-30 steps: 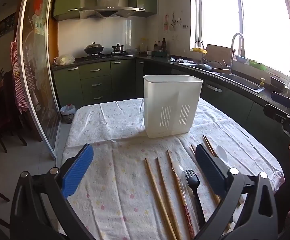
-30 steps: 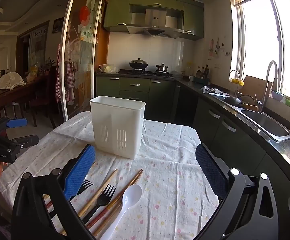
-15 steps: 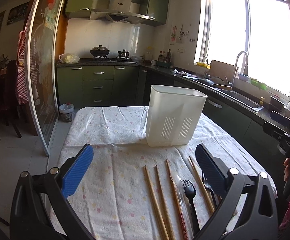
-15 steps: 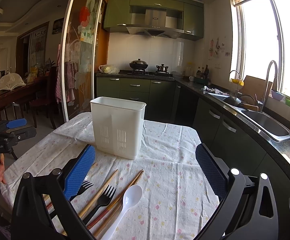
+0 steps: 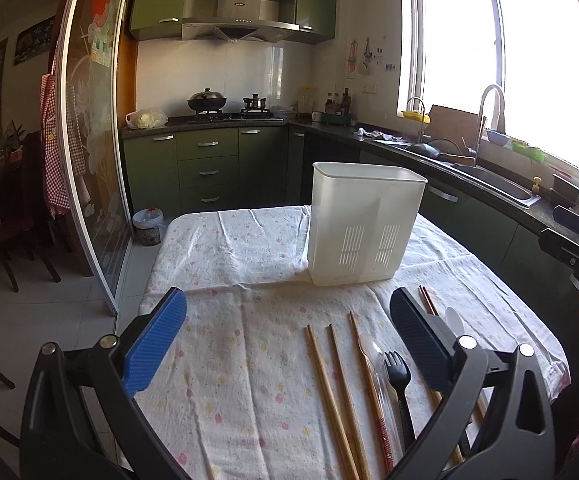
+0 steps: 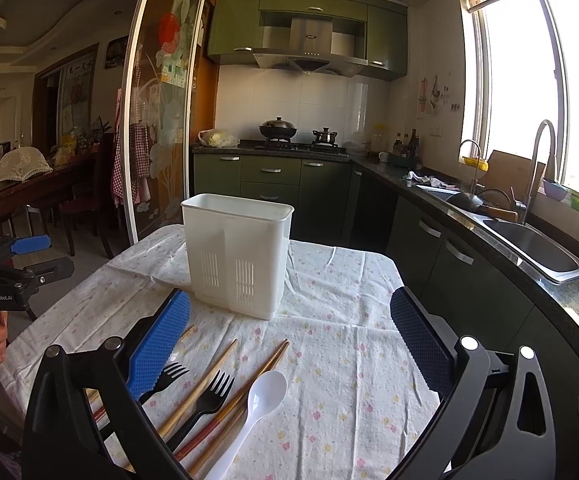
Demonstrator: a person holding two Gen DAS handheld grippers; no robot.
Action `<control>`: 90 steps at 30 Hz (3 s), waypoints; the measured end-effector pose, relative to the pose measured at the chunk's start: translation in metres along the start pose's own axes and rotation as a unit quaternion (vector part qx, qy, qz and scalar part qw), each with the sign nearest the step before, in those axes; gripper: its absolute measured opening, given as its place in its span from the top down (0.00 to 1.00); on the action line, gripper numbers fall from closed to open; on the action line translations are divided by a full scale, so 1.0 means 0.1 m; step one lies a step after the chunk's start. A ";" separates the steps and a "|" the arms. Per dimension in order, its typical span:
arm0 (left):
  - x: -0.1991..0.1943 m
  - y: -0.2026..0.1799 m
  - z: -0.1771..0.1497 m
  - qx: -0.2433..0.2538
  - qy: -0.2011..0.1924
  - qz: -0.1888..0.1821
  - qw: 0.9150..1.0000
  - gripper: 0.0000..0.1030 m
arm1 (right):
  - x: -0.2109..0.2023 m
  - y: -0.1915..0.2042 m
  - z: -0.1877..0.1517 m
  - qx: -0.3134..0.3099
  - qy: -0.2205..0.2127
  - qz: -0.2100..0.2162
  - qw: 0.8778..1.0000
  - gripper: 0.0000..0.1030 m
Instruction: Organize utensils
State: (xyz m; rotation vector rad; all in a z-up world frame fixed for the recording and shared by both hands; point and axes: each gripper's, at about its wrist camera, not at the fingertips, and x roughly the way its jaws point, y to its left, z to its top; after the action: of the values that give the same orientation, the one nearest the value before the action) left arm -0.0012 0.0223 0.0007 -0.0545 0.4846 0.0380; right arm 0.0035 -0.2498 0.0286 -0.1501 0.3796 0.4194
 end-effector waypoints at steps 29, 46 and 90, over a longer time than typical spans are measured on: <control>-0.01 -0.05 0.04 0.007 0.005 -0.002 1.000 0.06 | 0.00 -0.08 0.01 0.002 -0.001 0.000 1.000 0.04; 0.02 -0.10 0.04 0.010 0.017 -0.012 1.000 0.06 | 0.05 -0.09 0.00 0.010 0.006 0.006 1.000 0.04; 1.21 -0.96 -0.44 -0.013 0.396 -0.119 0.910 0.62 | 0.24 -0.49 -0.20 0.161 0.124 0.053 0.978 0.04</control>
State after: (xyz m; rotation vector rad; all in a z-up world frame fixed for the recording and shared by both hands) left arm 0.0898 -0.0732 -0.0906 -0.1582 1.2899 -0.2284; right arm 0.0378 -0.2897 0.0041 0.1366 0.6975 0.4393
